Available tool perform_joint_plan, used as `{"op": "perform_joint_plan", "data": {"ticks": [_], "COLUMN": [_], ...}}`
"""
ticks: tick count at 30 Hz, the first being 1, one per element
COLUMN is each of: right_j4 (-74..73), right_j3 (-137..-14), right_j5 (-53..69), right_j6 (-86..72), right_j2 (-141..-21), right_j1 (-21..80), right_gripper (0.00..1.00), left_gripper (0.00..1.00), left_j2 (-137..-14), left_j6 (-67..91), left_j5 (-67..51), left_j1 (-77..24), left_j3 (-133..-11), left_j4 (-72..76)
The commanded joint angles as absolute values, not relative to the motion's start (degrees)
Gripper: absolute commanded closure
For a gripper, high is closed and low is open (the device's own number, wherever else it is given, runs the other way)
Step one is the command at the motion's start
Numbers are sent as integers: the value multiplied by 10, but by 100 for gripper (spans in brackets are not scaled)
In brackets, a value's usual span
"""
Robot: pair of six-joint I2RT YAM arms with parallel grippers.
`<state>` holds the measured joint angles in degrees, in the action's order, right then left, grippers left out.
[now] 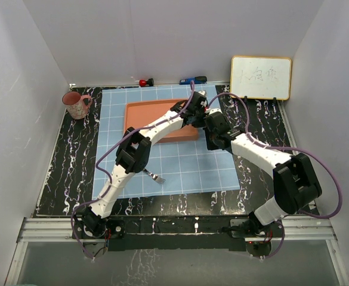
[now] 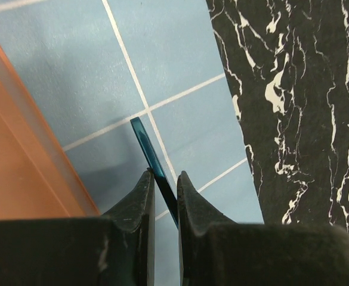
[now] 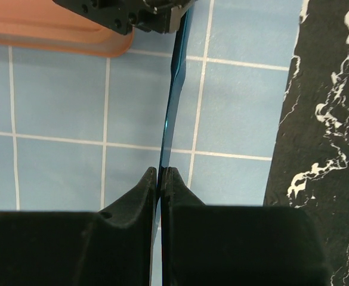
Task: Set the dinner table for one person
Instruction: Place the knife on the napkin.
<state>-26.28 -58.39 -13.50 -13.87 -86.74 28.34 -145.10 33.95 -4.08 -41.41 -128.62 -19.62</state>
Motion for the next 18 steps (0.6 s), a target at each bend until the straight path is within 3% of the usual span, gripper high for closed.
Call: {"op": "perform_joint_plan", "data": {"ticks": [1, 10, 18], "right_j4": [-241, -272, -281], "right_j3": [-603, -675, -736], "right_j5": [-174, -169, -200], "right_j6": [-135, -132, -113], "right_j2": [-815, -748, -763], "right_j1": [252, 252, 252], "right_gripper": [100, 100, 100], "left_gripper": [100, 100, 100], "left_j2": [-1444, -1433, -1396], "left_j6": [246, 238, 237], "left_j5": [-57, -61, -84], "left_j1": [-408, -421, -444], "left_j3": [-1261, -1250, -1210], "left_j4": [-259, -261, -240]}}
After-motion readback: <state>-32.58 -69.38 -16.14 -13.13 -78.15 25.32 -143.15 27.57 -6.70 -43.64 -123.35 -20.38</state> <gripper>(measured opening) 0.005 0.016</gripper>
